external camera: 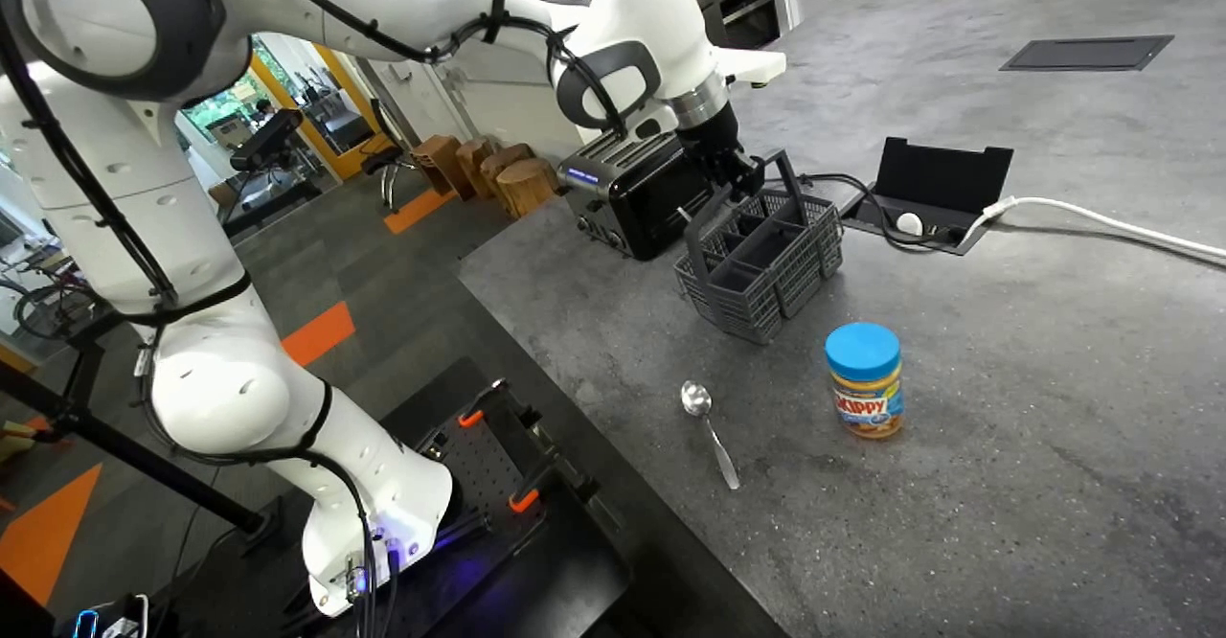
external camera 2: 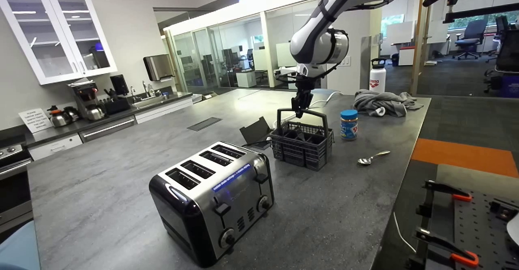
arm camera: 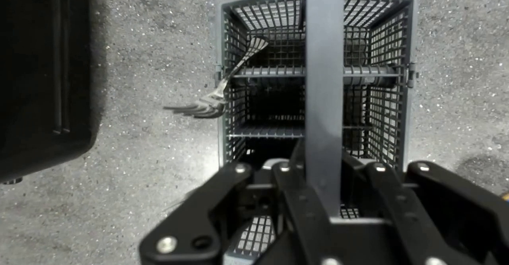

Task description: Pick up the grey cutlery holder then set it back down on the countertop

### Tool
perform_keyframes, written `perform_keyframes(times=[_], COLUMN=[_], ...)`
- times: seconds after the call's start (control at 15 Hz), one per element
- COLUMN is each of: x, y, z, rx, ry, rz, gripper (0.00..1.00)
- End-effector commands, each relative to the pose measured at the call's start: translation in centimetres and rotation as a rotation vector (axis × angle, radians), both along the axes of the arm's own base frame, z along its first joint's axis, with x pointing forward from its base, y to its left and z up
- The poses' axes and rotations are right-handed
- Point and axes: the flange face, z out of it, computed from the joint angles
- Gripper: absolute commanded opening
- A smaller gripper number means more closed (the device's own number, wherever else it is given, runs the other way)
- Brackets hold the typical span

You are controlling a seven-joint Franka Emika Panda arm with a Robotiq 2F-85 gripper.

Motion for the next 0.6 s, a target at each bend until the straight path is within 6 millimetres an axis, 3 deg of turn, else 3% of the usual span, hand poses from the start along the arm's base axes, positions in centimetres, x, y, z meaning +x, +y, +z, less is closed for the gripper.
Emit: perform_keyframes(times=[0.0, 0.07, 0.13, 0.2, 0.53], x=[1.1, 1.2, 1.3, 1.3, 0.4], y=[0.4, 0.7, 1.0, 1.4, 3.1], z=[0.5, 0.5, 0.7, 1.0, 4.0], rx=[0.010, 0.012, 0.017, 0.018, 0.006], ry=[0.008, 0.008, 0.007, 0.008, 0.001], rz=[-0.019, -0.020, -0.019, -0.012, 0.039], gripper=[0.03, 0.03, 0.35, 0.36, 0.73])
